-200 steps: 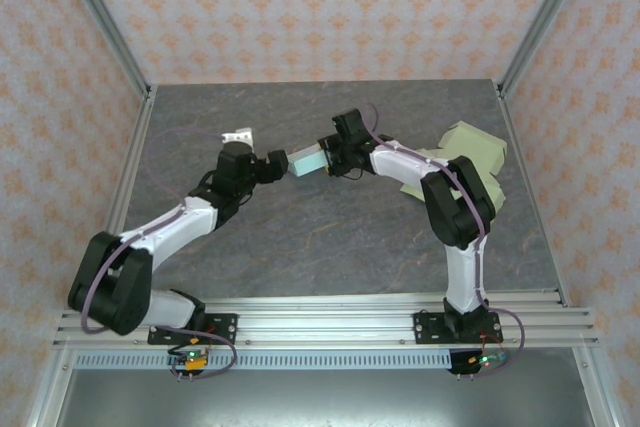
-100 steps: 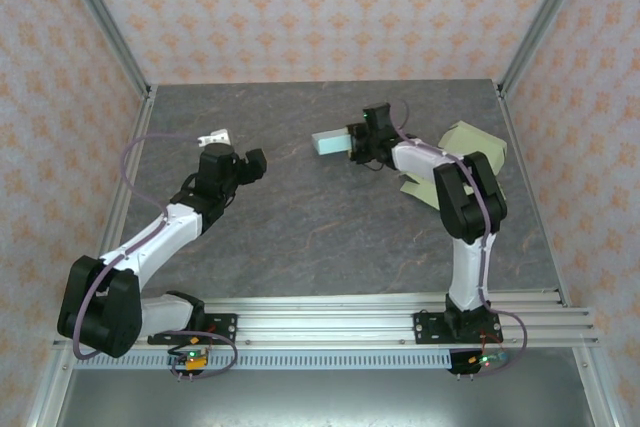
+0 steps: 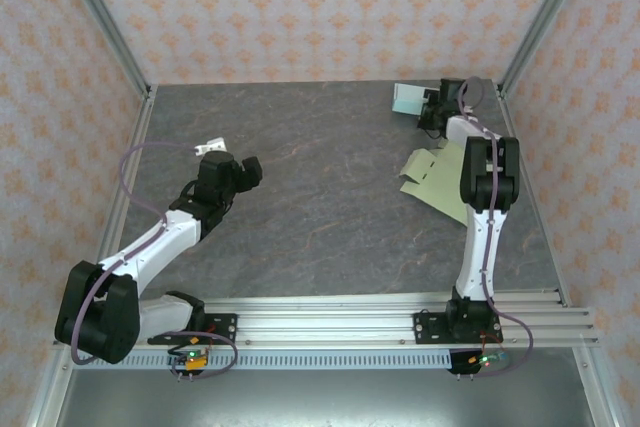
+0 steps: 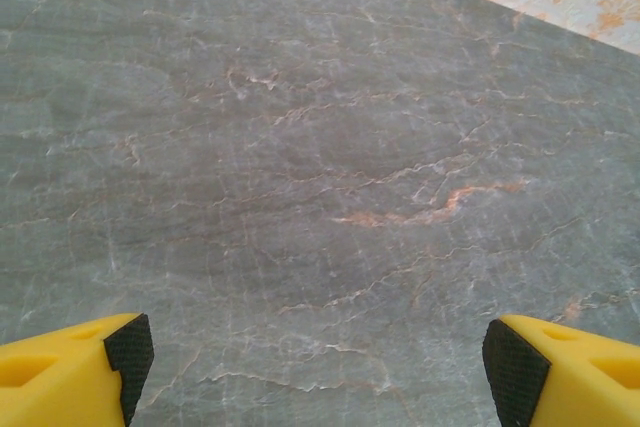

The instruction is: Fold the paper box

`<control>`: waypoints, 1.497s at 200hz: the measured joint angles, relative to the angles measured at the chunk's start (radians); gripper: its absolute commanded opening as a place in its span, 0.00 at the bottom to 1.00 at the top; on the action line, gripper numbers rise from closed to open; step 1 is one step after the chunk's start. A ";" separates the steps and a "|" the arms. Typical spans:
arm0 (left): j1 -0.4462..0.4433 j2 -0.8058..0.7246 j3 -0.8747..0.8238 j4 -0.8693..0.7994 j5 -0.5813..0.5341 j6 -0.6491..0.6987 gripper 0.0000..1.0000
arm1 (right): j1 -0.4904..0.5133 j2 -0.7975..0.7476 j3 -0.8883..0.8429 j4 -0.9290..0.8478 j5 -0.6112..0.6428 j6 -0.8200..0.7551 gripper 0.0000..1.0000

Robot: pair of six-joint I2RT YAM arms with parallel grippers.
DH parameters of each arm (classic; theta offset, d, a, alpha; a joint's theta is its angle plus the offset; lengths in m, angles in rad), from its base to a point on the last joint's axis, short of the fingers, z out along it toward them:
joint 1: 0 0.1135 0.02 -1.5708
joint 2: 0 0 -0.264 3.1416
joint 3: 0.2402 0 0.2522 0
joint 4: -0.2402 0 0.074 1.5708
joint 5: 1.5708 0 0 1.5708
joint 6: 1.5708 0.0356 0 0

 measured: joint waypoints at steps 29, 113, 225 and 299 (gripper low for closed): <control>0.000 -0.002 -0.010 -0.002 -0.011 -0.013 0.88 | -0.018 0.006 0.046 -0.110 -0.003 -0.053 0.76; 0.000 0.042 0.000 -0.015 0.039 -0.024 0.88 | -0.090 -0.290 -0.051 -0.455 -0.003 -0.537 0.82; -0.013 0.139 0.040 -0.051 0.092 -0.027 0.86 | 0.035 -0.174 0.137 -0.935 0.024 -1.416 0.74; -0.020 0.127 0.040 -0.088 0.089 -0.026 0.86 | 0.035 0.036 0.337 -1.198 -0.064 -1.745 0.63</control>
